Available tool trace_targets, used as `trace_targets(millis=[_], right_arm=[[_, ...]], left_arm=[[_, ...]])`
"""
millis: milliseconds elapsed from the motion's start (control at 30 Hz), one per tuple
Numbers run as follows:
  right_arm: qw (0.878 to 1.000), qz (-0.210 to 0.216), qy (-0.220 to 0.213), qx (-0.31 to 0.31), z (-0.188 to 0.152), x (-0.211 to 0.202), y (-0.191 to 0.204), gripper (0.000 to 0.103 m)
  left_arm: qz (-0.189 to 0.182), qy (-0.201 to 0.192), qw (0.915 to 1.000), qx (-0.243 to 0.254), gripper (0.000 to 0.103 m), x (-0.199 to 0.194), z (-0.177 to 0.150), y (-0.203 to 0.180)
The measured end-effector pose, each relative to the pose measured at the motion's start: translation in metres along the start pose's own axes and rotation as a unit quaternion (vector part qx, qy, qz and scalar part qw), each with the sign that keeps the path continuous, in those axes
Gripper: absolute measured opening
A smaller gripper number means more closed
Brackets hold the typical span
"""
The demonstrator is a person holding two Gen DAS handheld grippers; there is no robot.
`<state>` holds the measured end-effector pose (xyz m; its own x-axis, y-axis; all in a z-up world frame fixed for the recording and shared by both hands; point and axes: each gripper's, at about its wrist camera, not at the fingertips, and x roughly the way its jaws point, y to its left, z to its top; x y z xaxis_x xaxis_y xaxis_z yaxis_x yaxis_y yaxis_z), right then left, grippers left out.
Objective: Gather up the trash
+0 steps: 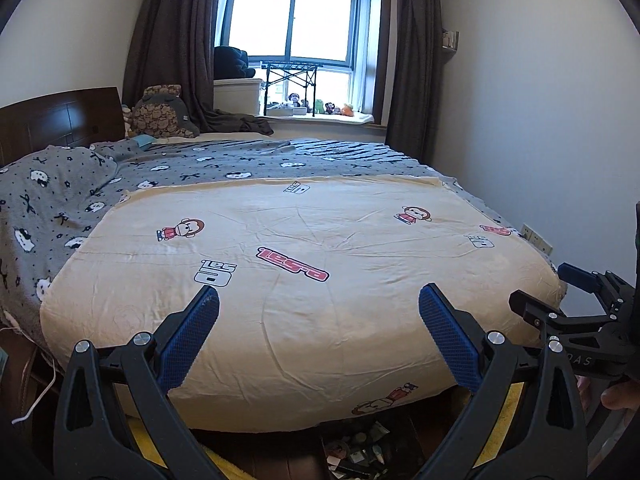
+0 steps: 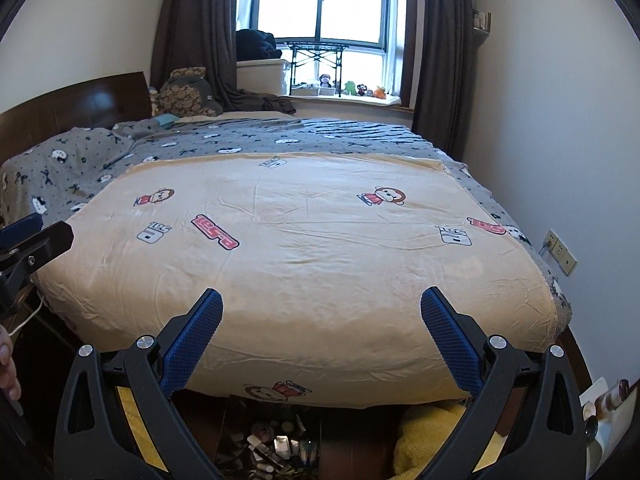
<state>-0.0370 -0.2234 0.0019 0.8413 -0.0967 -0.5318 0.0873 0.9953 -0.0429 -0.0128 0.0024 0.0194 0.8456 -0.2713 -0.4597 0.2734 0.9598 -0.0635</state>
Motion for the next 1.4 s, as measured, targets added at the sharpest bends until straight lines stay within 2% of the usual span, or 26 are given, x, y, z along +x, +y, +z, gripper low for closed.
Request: trace_targets(millis=[1400], right_arm=[[1.000, -0.006, -0.011, 0.013, -0.0024, -0.0023, -0.0057, 0.099]], left_arm=[[0.009, -0.014, 0.9998, -0.008, 0.095, -0.0059, 0.0005, 0.0009]])
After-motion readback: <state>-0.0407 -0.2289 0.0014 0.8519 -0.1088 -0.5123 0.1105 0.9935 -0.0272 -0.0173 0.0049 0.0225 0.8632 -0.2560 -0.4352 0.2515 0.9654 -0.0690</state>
